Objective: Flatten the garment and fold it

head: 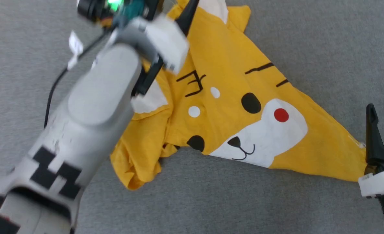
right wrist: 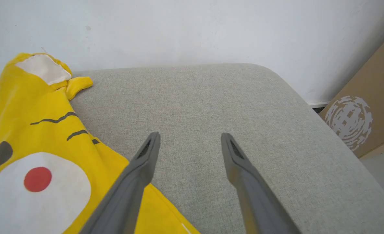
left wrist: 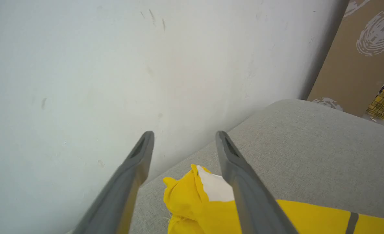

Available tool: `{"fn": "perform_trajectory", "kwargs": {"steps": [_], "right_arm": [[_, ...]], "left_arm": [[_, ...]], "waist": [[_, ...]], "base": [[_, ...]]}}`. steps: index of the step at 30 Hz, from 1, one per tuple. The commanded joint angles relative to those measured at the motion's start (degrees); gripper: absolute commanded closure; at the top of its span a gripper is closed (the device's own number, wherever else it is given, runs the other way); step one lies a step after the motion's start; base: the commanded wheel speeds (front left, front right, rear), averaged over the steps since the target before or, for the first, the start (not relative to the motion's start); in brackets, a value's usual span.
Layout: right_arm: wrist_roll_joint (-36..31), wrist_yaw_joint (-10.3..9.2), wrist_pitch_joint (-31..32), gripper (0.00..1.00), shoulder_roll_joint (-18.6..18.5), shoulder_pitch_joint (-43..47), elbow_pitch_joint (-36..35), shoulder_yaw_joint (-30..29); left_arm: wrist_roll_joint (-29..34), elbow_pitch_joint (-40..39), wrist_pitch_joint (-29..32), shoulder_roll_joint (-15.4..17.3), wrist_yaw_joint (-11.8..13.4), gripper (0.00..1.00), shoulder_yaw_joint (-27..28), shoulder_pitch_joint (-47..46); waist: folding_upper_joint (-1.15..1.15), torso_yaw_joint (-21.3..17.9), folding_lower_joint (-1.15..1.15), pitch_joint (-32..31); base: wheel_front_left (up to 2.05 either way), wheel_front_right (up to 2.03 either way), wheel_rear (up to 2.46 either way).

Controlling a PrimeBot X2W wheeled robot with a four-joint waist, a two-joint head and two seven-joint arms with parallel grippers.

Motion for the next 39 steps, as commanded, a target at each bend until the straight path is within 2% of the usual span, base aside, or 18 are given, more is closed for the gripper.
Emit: {"fn": "perform_trajectory", "kwargs": {"steps": [1,7,11,13,17,26,27,28,34,39], "right_arm": [[-0.5,-0.05,0.6,0.0,0.2,0.7,-0.8,-0.3],[-0.7,-0.05,2.9,0.0,0.2,2.4,-2.9,-0.9],[-0.5,-0.05,3.8,0.0,0.2,3.3,-3.8,-1.3],[-0.5,-0.05,4.2,0.0,0.2,3.4,-4.0,-1.2],[-0.4,-0.05,4.5,0.0,0.2,2.8,-4.4,-1.0],[0.3,-0.05,4.1,0.0,0.2,1.8,-3.4,-0.1],[0.5,-0.05,3.9,0.0,0.2,1.8,-3.2,-0.1],[0.6,-0.05,3.7,0.0,0.2,1.7,-3.0,0.0],[1.3,-0.05,2.6,0.0,0.2,1.6,-2.1,-0.1],[1.4,-0.05,2.1,0.0,0.2,1.8,-1.6,-0.4]], "left_arm": [[-0.4,-1.9,0.1,1.9,1.6,0.0,0.4,4.3],[-3.0,-14.9,7.0,10.6,8.6,0.0,1.2,21.3],[-5.5,-24.6,13.5,15.6,11.4,0.0,0.8,30.4],[-6.5,-28.1,15.8,17.2,11.9,0.0,0.5,32.8],[-7.8,-31.5,18.8,17.7,12.1,0.0,0.0,33.9],[-8.6,-28.2,24.4,17.0,9.9,0.0,-2.9,31.8],[-8.5,-27.4,24.8,17.2,9.6,0.53,-3.2,31.6],[-8.4,-26.7,24.7,17.2,9.5,1.0,-3.2,31.4],[-8.6,-25.4,24.2,18.0,9.6,1.0,-2.4,30.5],[-8.1,-29.7,23.7,22.3,11.9,1.0,1.2,29.4]], "waist": [[0.0,7.0,0.0,-7.4],[0.0,9.0,0.0,-9.6],[0.0,10.1,0.0,-9.2],[0.0,10.3,0.0,-8.8],[0.0,10.4,0.0,-7.6],[0.0,8.1,0.0,-5.5],[0.0,7.8,0.0,-5.3],[0.0,7.5,0.0,-5.1],[0.0,6.5,0.0,-4.9],[0.0,6.3,0.0,-5.3]], "base": [[0.0,0.0,0.0],[0.0,0.0,0.0],[0.0,0.0,0.0],[0.0,0.0,0.0],[0.0,0.0,0.0],[0.0,0.0,0.0],[0.0,0.0,0.0],[0.0,0.0,0.0],[0.0,0.0,0.0],[0.0,0.0,0.0]]}}
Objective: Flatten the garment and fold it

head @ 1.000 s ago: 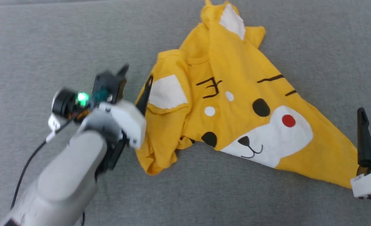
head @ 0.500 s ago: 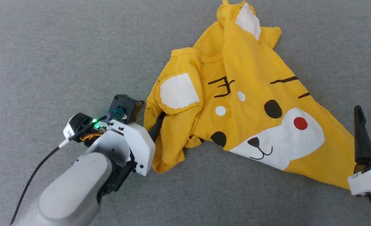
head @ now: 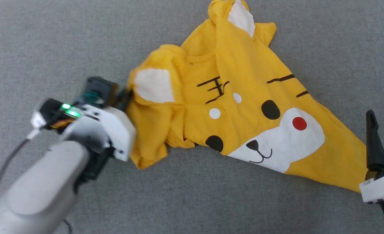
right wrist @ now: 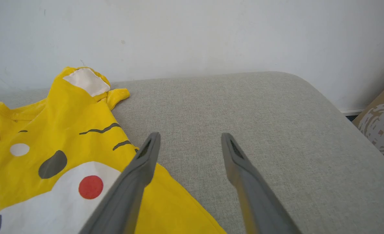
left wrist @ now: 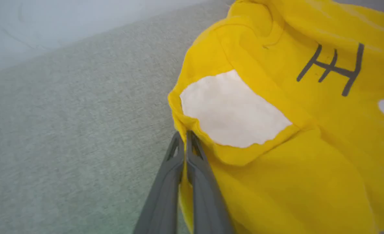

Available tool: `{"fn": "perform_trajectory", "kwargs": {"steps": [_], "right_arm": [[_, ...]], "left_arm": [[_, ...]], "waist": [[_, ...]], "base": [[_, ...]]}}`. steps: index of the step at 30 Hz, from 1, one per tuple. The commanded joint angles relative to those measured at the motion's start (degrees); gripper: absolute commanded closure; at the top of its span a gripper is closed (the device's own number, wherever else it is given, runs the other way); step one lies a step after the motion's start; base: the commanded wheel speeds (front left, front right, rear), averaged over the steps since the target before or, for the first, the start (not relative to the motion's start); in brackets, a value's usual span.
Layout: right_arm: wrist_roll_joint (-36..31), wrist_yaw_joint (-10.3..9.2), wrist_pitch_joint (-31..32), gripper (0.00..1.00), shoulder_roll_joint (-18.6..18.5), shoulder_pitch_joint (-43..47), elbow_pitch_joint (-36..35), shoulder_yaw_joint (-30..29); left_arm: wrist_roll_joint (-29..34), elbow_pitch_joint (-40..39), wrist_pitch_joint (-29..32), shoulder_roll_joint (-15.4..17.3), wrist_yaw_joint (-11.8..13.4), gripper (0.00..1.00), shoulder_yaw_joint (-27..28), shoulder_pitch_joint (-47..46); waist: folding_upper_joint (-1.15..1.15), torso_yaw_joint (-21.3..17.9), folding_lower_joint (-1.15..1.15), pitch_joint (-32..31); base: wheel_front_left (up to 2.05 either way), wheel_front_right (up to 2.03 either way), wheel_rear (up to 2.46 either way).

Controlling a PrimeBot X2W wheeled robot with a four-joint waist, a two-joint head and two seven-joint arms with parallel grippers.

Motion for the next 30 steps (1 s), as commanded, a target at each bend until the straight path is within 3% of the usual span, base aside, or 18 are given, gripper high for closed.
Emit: {"fn": "perform_trajectory", "kwargs": {"steps": [1,4,7,11,12,13,14,19,23,30], "right_arm": [[0.3,-0.05,-0.4,0.0,0.2,-0.3,0.1,-0.1],[0.3,-0.05,-0.3,0.0,0.2,-0.4,0.1,-0.3],[0.2,-0.05,-0.2,0.0,0.2,-0.8,-0.1,-0.3],[0.0,-0.05,-0.1,0.0,0.2,-1.3,-0.4,-0.1],[0.0,-0.05,-0.1,0.0,0.2,-1.5,-0.5,0.0],[0.0,-0.05,-0.1,0.0,0.2,-1.7,-0.5,0.1],[-0.1,-0.05,-0.1,0.0,0.2,-1.8,-0.5,0.2],[-0.2,-0.05,0.0,0.0,0.2,-2.3,-0.2,0.5],[-0.6,-0.05,0.2,0.0,0.2,-2.2,-0.2,0.4],[-1.5,-0.05,1.1,0.0,0.2,-1.2,-0.4,0.6]], "left_arm": [[1.0,-1.7,0.4,3.4,1.4,1.0,1.7,-1.0],[2.8,-3.8,1.7,7.5,2.3,1.0,3.3,-2.9],[2.6,-4.0,2.1,9.5,2.3,1.0,5.3,-5.0],[3.2,-0.6,-0.7,9.5,1.5,1.0,6.7,-8.3],[3.5,0.7,-1.8,9.2,1.4,0.79,6.9,-8.9],[3.8,2.0,-3.0,8.6,1.4,0.13,7.0,-9.4],[4.0,3.4,-4.3,7.9,1.4,0.0,7.1,-9.8],[2.0,8.4,-10.3,3.2,1.1,0.0,7.9,-9.8],[0.8,8.8,-14.4,1.3,0.9,0.0,9.0,-9.4],[-2.1,1.6,-26.9,-1.0,2.8,0.0,14.3,-3.8]], "waist": [[0.0,0.1,-0.01,-0.2],[0.0,0.2,-0.01,0.0],[0.0,0.3,-0.01,0.6],[0.0,0.5,-0.01,1.9],[0.0,0.5,-0.01,2.2],[0.0,0.5,-0.01,2.5],[0.0,0.5,-0.01,2.7],[0.0,0.7,-0.01,3.1],[0.0,1.2,-0.01,2.4],[0.0,3.3,-0.01,-1.8]], "base": [[0.0,0.0,0.0],[0.0,0.0,0.0],[0.0,0.0,0.0],[0.0,0.0,0.0],[0.0,0.0,0.0],[0.0,0.0,0.0],[0.0,0.0,0.0],[0.0,0.0,0.0],[0.0,0.0,0.0],[0.0,0.0,0.0]]}}
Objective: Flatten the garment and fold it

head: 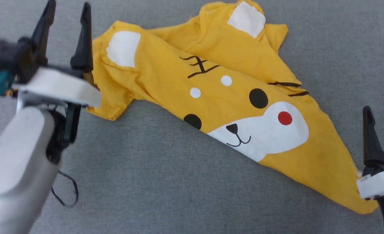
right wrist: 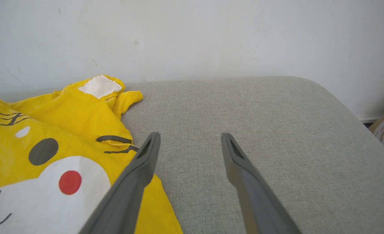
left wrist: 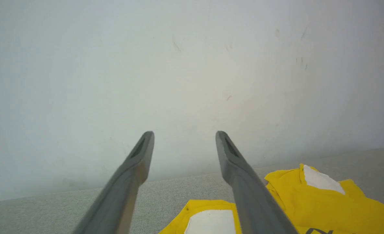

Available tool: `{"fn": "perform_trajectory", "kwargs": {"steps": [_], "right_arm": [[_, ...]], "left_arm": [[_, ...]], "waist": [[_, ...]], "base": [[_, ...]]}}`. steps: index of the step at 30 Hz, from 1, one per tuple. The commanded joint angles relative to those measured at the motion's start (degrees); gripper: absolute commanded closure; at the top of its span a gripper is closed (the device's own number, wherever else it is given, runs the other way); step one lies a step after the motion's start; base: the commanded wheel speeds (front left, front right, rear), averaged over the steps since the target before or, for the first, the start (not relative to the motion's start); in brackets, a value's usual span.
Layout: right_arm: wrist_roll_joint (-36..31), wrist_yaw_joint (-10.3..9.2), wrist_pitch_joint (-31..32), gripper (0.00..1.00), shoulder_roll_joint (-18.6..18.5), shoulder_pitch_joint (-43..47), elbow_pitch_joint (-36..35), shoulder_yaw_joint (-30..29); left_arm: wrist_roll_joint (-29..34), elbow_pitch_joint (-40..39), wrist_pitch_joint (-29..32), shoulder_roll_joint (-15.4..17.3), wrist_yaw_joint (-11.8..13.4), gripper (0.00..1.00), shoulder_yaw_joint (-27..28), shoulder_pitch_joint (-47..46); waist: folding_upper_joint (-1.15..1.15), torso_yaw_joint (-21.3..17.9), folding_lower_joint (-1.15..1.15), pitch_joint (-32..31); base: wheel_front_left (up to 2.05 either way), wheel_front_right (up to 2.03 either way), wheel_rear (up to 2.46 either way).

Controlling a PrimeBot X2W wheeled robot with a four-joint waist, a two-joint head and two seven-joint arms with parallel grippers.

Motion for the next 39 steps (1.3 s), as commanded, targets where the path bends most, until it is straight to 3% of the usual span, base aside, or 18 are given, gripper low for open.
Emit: {"fn": "perform_trajectory", "kwargs": {"steps": [1,10,13,16,22,31,39], "right_arm": [[-0.4,-0.05,0.2,0.0,0.2,0.4,-0.2,0.2],[-0.6,-0.05,1.6,0.0,0.2,2.5,0.2,1.5],[-0.3,-0.05,1.7,0.0,0.2,3.5,0.7,2.0],[0.2,-0.05,1.7,0.0,0.2,4.7,1.5,2.5],[0.6,-0.05,2.5,0.0,0.2,6.6,3.1,2.3],[-7.0,-0.05,10.3,0.0,0.0,-3.1,6.0,5.8],[-7.6,-0.05,17.7,0.0,-7.2,-14.0,16.6,10.7]], "left_arm": [[-0.3,-1.8,-1.4,0.0,1.2,0.0,1.0,2.7],[4.5,-17.5,-4.5,1.2,11.0,0.0,9.5,24.2],[7.9,-23.1,-4.6,-1.5,13.5,0.0,12.8,33.1],[10.5,-25.5,-4.6,-4.6,14.4,0.0,14.5,41.7],[12.9,-25.8,-4.6,-10.5,12.8,0.0,15.4,50.6],[15.6,-25.7,-4.6,-13.5,8.1,0.0,17.6,49.5],[17.4,-24.8,-4.6,-15.9,5.2,0.0,18.0,47.2]], "waist": [[0.0,1.6,0.0,-2.7],[0.0,3.0,0.0,-8.5],[0.0,2.9,0.0,-10.1],[0.0,2.8,0.0,-11.6],[0.0,3.6,0.0,-13.8],[0.0,4.2,0.0,-11.7],[0.0,6.0,0.0,-8.2]], "base": [[0.0,0.0,0.0],[0.0,0.0,0.0],[0.0,0.0,0.0],[0.0,0.0,0.0],[0.0,0.0,0.0],[0.0,0.0,0.0],[0.0,0.0,0.0]]}}
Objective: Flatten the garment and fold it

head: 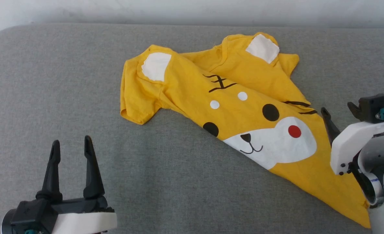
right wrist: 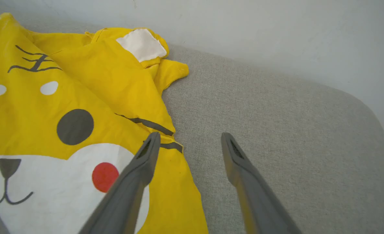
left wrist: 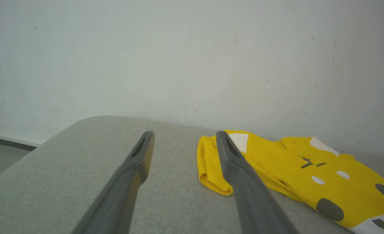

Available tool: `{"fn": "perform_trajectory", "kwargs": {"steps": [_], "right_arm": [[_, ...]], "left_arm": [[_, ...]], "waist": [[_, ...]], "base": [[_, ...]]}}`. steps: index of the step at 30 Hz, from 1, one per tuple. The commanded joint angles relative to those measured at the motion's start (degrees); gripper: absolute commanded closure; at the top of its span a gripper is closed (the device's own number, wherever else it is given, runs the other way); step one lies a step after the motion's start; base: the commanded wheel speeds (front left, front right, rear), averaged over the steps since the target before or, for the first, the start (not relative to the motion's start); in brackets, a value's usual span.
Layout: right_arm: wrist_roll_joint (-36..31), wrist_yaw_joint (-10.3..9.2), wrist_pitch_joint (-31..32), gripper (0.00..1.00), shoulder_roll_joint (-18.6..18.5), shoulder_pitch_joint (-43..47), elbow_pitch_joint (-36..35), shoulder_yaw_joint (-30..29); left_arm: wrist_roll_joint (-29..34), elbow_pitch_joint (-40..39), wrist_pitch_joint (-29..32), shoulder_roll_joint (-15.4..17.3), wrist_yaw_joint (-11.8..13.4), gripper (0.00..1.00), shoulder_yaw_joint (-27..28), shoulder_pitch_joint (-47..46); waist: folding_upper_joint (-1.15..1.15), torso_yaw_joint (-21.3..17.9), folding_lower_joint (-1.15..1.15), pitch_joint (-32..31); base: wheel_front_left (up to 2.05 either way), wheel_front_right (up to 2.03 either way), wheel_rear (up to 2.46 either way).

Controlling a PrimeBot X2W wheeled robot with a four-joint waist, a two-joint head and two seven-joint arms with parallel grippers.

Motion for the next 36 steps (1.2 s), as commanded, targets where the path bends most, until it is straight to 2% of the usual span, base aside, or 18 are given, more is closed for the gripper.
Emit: {"fn": "perform_trajectory", "kwargs": {"steps": [1,6,12,14,19,24,29,30,34,36], "right_arm": [[0.5,-0.06,1.2,0.0,-1.3,-1.8,2.4,0.5],[1.3,-0.06,4.5,0.0,-4.9,-3.6,9.2,3.3],[4.1,-0.06,8.3,0.0,-5.8,-3.3,14.5,5.0],[5.4,-0.06,8.8,1.0,-4.8,-3.1,14.8,4.6],[7.4,-0.06,6.2,1.0,-3.6,-3.8,11.6,4.0],[10.3,-0.06,5.3,1.0,-2.5,-2.7,5.1,1.9],[13.6,-0.06,10.4,1.0,-3.2,6.1,-3.4,1.7],[13.6,-0.06,10.4,1.0,-3.2,6.1,-3.4,1.7],[15.9,-0.06,17.2,1.0,-4.3,17.3,-9.3,1.7],[17.7,-0.06,20.1,1.0,-3.6,22.9,-11.8,1.3]], "left_arm": [[0.9,0.3,-0.3,-0.4,-0.7,0.0,0.4,-0.9],[2.1,0.5,-0.3,-0.9,-1.7,0.0,0.8,-1.6],[2.7,0.8,-0.3,-1.8,-2.5,0.0,1.2,-1.5],[2.7,0.9,-0.3,-2.0,-2.8,0.0,1.3,-1.5],[2.9,1.3,-0.3,-2.2,-3.3,0.0,1.8,-1.6],[2.6,1.8,-0.3,-2.3,-3.9,0.0,2.0,-2.1],[2.0,2.6,-0.3,-2.4,-4.1,0.0,2.1,-1.2],[2.0,2.6,-0.3,-2.4,-4.1,0.0,2.1,-1.2],[1.9,3.1,-0.3,-2.5,-4.3,0.0,1.9,-0.9],[1.8,3.2,-0.3,-2.5,-4.4,0.0,1.9,-0.9]], "waist": [[0.0,1.4,-0.01,1.6],[0.0,3.0,-0.01,2.8],[0.0,3.6,-0.01,3.3],[0.0,3.5,-0.01,3.3],[0.0,1.9,-0.01,2.4],[0.0,-0.3,-0.01,0.4],[0.0,-2.8,-0.01,-0.9],[0.0,-2.8,-0.01,-0.9],[0.0,-3.9,-0.01,-1.2],[0.0,-4.3,-0.01,-1.1]], "base": [[0.0,0.0,0.0],[0.0,0.0,0.0],[0.0,0.0,0.0],[0.0,0.0,0.0],[0.0,0.0,0.0],[0.0,0.0,0.0],[0.0,0.0,0.0],[0.0,0.0,0.0],[0.0,0.0,0.0],[0.0,0.0,0.0]]}}
